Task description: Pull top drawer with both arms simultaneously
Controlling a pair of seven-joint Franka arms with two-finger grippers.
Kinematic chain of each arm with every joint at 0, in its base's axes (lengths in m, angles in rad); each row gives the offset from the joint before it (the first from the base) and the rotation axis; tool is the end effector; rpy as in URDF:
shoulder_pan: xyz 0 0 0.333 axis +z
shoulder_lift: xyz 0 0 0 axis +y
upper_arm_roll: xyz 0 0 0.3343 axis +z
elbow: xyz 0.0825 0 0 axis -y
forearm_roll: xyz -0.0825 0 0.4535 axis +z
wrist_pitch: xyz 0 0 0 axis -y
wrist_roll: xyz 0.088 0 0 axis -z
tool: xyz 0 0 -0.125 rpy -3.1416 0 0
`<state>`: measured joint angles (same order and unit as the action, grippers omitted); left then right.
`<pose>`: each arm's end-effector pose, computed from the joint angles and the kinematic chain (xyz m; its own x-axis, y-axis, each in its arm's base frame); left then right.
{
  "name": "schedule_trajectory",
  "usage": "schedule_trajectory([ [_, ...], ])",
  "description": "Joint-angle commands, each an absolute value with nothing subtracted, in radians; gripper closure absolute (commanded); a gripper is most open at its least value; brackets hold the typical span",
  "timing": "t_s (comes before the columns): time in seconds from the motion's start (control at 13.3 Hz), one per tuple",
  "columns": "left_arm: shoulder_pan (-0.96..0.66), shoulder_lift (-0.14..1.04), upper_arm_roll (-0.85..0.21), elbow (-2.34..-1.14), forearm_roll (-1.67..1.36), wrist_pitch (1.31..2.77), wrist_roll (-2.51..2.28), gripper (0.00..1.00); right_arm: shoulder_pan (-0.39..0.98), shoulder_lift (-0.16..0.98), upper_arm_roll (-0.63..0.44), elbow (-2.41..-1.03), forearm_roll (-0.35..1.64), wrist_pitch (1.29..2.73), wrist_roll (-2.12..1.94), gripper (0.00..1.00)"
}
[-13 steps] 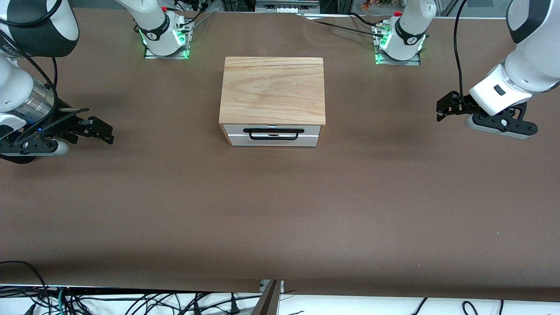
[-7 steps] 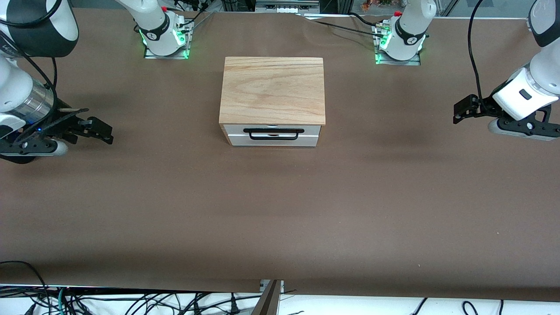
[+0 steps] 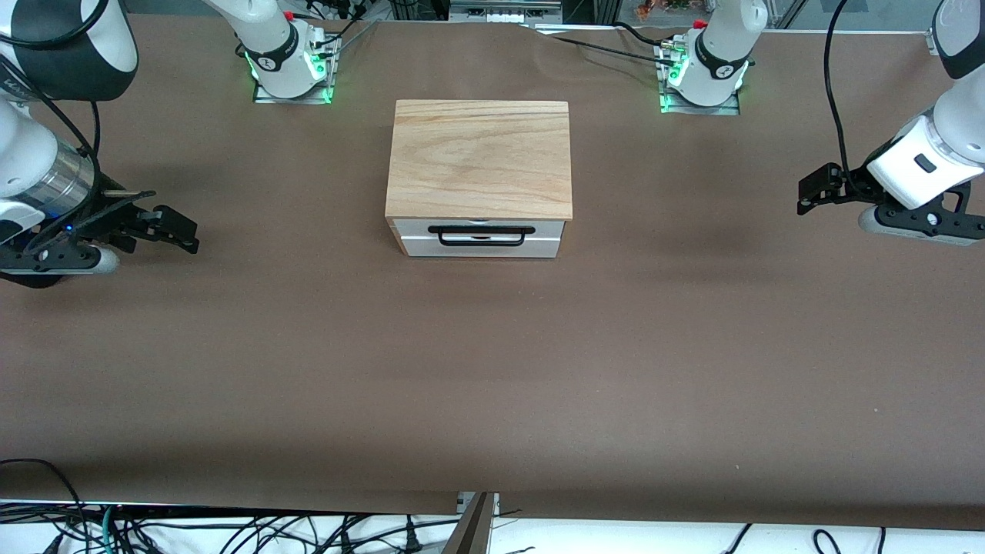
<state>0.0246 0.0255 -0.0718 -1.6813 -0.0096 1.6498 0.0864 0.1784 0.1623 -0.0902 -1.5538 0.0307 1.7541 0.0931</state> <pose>0.6315 -0.0305 0.5556 0.9896 -0.1325 -0.0557 -0.1317 -0.9912 0.0162 0.6853 0.0678 0.5444 0.9993 -0.0088 0.0370 -0.0081 -0.9998 -0.0193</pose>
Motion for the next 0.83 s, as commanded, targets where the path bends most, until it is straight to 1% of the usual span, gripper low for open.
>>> schedule_trajectory([
  [0.0, 0.029, 0.06, -0.081, -1.631, 0.025, 1.606, 0.081, 0.0, 0.172, 0.164, -0.086, -1.54, 0.018, 1.738, 0.087, 0.0],
  [0.23, 0.029, 0.06, -0.081, -1.629, 0.022, 1.606, 0.084, 0.0, 0.172, 0.173, -0.084, -1.54, 0.02, 1.74, 0.087, 0.0],
  [0.38, 0.019, 0.061, -0.087, -1.629, -0.006, 1.597, 0.084, 0.0, 0.172, 0.242, -0.084, -1.54, 0.034, 1.741, 0.083, 0.0],
  [0.53, 0.002, 0.081, -0.103, -1.631, -0.011, 1.594, 0.087, 0.0, 0.184, 0.27, -0.078, -1.542, 0.041, 1.75, 0.101, 0.0],
  [0.68, -0.009, 0.104, -0.104, -1.631, -0.098, 1.592, 0.094, 0.0, 0.21, 0.29, -0.077, -1.542, 0.07, 1.753, 0.098, 0.0],
  [0.75, -0.011, 0.129, -0.104, -1.631, -0.18, 1.588, 0.115, 0.0, 0.213, 0.32, -0.075, -1.54, 0.101, 1.769, 0.097, 0.0],
])
